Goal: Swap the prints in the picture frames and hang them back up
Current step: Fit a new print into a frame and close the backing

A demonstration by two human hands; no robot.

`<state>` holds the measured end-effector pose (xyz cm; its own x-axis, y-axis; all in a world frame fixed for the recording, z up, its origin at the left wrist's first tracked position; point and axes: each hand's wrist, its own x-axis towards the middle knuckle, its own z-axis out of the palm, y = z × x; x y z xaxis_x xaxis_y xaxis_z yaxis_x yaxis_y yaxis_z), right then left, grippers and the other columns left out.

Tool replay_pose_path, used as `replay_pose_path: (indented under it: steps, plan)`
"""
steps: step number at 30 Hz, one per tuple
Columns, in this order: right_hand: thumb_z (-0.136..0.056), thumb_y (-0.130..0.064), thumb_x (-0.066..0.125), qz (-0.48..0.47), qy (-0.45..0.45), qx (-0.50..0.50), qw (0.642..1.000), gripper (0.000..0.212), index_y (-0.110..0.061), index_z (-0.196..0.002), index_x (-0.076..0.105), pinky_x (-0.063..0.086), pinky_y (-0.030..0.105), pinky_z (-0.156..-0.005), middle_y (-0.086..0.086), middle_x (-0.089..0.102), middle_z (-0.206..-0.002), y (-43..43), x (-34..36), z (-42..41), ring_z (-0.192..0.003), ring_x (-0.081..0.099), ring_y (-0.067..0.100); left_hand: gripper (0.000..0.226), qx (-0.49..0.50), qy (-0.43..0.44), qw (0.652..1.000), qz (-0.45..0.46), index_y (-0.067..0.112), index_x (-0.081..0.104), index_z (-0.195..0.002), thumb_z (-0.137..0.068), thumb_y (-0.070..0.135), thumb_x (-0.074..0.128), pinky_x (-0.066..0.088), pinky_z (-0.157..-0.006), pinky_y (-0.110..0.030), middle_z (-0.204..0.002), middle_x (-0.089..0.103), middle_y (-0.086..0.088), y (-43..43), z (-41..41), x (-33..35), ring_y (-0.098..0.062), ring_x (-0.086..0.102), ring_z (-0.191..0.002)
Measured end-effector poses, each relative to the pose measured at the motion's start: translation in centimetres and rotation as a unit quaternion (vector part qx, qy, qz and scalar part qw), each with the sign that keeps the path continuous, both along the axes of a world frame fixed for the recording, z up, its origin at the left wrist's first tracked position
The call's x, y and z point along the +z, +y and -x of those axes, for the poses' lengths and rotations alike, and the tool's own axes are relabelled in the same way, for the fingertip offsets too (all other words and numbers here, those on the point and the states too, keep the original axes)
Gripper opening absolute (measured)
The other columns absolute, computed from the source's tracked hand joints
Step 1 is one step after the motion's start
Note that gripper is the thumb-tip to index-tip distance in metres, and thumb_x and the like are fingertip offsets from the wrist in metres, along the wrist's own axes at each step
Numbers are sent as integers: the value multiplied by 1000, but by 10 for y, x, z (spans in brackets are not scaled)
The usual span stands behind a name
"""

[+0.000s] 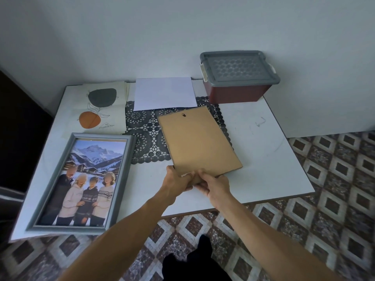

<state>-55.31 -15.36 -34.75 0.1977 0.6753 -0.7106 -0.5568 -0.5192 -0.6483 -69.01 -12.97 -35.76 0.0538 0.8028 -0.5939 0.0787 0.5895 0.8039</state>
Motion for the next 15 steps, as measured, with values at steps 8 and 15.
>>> replay_pose_path:
  steps: [8,15]
  plan:
    - [-98,-10,58,46,7,-65,997,24,3,-118,56,59,44,-77,21,68,-103,6,-1,-28,-90,69,31,72,-79,272,959,-27,13,23,-134,-82,34,68,51,-90,-47,-123,39,-8,-3,-6,21,-28,51,-104]
    - [-98,-9,58,39,-28,-46,998,20,6,-113,61,61,40,-69,21,71,-96,4,-3,-35,-78,71,29,79,-446,458,671,-376,32,0,-157,-96,48,49,3,-122,-52,-165,-6,-7,-3,-29,18,-32,-6,-150]
